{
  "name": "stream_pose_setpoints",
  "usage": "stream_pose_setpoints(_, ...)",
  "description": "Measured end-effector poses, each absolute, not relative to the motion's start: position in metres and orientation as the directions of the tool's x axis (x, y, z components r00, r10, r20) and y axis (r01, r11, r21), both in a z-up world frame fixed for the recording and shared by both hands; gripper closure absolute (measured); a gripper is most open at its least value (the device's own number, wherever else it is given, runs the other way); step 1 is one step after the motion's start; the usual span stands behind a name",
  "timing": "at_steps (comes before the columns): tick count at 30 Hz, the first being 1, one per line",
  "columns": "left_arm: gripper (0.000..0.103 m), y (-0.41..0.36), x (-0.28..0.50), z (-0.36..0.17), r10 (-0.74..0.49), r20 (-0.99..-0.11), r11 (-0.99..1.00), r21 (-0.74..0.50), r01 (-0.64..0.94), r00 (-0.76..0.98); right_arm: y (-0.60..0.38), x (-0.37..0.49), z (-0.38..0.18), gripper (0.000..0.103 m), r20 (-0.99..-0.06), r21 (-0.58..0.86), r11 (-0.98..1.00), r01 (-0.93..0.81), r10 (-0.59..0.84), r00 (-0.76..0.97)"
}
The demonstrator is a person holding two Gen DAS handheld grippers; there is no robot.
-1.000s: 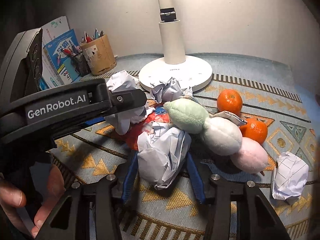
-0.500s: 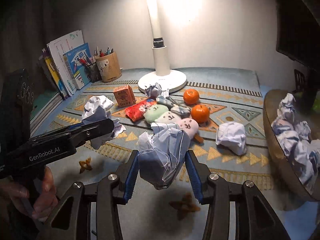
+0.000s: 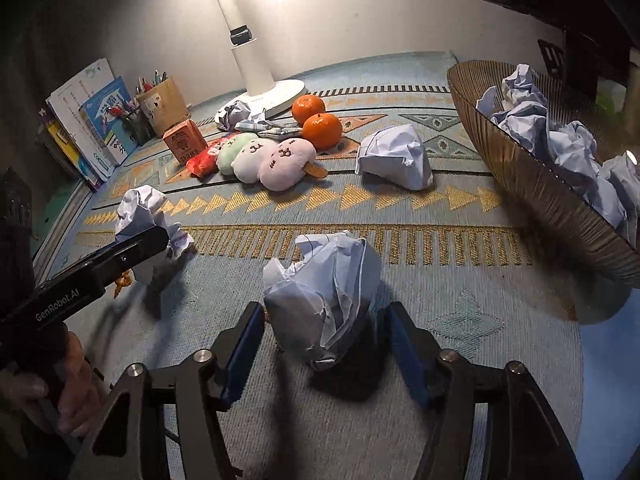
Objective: Organize objects
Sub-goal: 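Carry both paper balls into the amber glass bowl and open both tools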
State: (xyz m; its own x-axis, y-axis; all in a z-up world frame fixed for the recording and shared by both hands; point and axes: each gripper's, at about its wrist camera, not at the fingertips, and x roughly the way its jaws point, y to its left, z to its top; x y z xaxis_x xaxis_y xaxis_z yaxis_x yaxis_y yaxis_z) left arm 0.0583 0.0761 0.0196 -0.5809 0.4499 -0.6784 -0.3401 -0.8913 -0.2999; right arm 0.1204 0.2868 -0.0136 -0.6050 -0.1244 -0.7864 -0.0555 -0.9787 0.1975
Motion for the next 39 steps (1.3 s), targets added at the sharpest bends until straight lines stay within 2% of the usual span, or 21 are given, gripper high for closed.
stream_pose_setpoints(11, 0.054, 0.083, 0.062, 0.021, 0.426, -0.682, -0.9, -0.256, -0.352, -0.594, 0.288, 0.113, -0.011, 0.035, -0.775, 0.24, -0.967, -0.082, -0.14, -0.616)
stream_pose_setpoints(12, 0.054, 0.082, 0.061, 0.021, 0.427, -0.683, -0.9, -0.259, -0.35, -0.593, 0.289, 0.112, -0.012, 0.036, -0.775, 0.244, -0.966, -0.087, -0.14, -0.617)
stream_pose_setpoints(15, 0.054, 0.082, 0.061, 0.02, 0.427, -0.685, -0.9, -0.26, -0.348, -0.59, 0.291, 0.11, -0.014, 0.051, -0.773, 0.262, -0.962, -0.081, -0.16, -0.613)
stream_pose_setpoints(20, 0.054, 0.091, 0.062, 0.028, 0.391, -0.693, -0.914, -0.215, -0.344, -0.606, 0.291, 0.118, -0.002, 0.056, -0.752, 0.255, -0.965, -0.062, -0.157, -0.64)
stream_pose_setpoints(25, 0.054, 0.136, 0.061, 0.077, 0.47, -0.622, -0.865, -0.185, -0.466, -0.626, 0.305, 0.138, 0.052, 0.057, -0.661, 0.243, -0.969, -0.047, -0.13, -0.739)
stream_pose_setpoints(28, 0.054, 0.169, 0.055, 0.099, 0.562, -0.582, -0.81, -0.241, -0.535, -0.588, 0.331, 0.151, 0.088, 0.056, -0.594, 0.218, -0.972, -0.089, -0.06, -0.803)
stream_pose_setpoints(32, 0.054, 0.227, 0.053, 0.12, 0.63, -0.544, -0.749, -0.241, -0.617, -0.554, 0.382, 0.161, 0.121, 0.056, -0.527, 0.201, -0.96, -0.195, 0.062, -0.847)
stream_pose_setpoints(35, 0.054, 0.268, 0.048, 0.13, 0.673, -0.521, -0.706, -0.239, -0.667, -0.525, 0.422, 0.157, 0.129, 0.056, -0.526, 0.218, -0.932, -0.288, 0.136, -0.84)
stream_pose_setpoints(39, 0.054, 0.311, 0.033, 0.13, 0.701, -0.524, -0.674, -0.262, -0.691, -0.485, 0.463, 0.145, 0.128, 0.056, -0.537, 0.269, -0.895, -0.356, 0.167, -0.827)
